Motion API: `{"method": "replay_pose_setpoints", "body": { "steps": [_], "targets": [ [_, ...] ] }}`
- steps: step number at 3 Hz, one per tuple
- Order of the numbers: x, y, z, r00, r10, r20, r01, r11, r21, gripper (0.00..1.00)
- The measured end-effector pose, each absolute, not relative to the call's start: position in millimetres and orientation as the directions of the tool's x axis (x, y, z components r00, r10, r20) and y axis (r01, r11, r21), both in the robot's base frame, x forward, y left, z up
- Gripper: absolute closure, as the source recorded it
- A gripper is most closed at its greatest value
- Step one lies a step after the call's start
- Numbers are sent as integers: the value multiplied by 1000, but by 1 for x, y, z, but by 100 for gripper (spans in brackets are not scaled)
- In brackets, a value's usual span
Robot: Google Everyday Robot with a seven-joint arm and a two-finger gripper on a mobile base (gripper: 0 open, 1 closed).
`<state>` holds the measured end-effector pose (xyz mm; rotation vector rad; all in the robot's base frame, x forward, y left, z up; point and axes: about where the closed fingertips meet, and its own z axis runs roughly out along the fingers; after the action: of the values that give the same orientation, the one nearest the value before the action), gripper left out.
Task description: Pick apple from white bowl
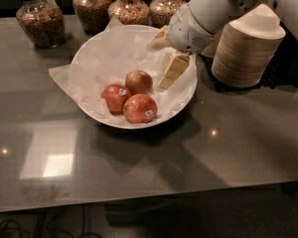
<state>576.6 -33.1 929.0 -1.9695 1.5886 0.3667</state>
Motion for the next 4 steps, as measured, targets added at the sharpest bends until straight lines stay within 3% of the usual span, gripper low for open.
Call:
{"method": "replay_pose_setpoints", "body": {
  "steps": [2,4],
  "targets": [
    [596,-25,916,279,-787,-550,-953,-156,-261,40],
    [604,-16,912,299,-772,-560,-949,-178,-261,41]
  ]
}}
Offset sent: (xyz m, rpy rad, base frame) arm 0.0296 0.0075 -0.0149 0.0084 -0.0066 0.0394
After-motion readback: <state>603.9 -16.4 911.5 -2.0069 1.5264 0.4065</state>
